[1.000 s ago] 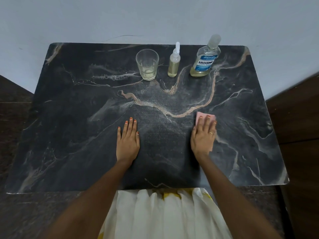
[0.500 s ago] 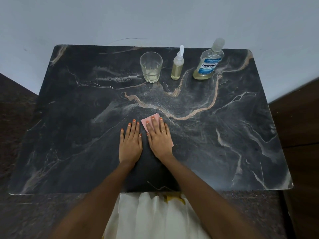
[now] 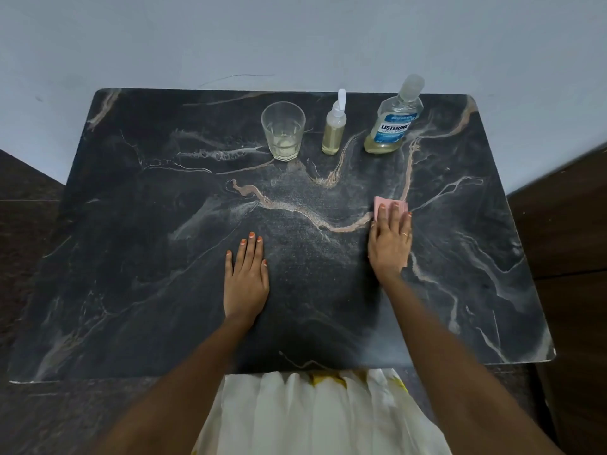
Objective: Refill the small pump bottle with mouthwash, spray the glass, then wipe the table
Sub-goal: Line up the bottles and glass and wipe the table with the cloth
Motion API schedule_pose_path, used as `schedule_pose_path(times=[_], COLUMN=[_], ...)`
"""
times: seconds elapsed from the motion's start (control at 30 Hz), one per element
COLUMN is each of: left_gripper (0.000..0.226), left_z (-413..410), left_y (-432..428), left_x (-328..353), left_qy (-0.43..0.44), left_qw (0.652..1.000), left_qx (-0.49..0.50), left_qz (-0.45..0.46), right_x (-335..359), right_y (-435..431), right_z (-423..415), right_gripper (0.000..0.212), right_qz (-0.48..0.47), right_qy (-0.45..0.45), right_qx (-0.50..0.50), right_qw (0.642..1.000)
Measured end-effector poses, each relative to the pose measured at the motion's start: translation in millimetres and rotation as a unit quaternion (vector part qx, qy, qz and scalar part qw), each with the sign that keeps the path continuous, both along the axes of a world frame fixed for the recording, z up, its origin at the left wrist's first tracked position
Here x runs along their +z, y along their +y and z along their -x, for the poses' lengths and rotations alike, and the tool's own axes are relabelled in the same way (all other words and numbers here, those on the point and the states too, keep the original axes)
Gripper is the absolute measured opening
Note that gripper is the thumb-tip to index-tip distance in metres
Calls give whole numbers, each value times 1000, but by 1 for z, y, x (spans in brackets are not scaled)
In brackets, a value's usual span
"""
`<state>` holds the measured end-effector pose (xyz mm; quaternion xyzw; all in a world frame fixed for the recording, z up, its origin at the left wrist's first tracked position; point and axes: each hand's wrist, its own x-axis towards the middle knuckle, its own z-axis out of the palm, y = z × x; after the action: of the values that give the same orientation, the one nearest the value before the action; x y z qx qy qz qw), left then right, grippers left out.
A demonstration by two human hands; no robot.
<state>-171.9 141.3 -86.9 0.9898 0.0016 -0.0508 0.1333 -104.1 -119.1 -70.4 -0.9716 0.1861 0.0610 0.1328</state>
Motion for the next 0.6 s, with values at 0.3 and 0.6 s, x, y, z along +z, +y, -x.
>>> schedule_pose_path(times=[0.3, 0.6], left_gripper=[56, 57], left_z=[-1, -1], left_y=[-1, -1], left_x=[1, 3], left_qy=[-1, -2], left_qw=[1000, 1000], left_qx=[-1, -3], left_qz=[8, 10], right_x=[-1, 0], right_y=[87, 145], right_z=[-5, 2], right_gripper=[54, 48], right_qz=[13, -9], right_qy=[23, 27], right_qx=[158, 288], right_qw=[987, 957])
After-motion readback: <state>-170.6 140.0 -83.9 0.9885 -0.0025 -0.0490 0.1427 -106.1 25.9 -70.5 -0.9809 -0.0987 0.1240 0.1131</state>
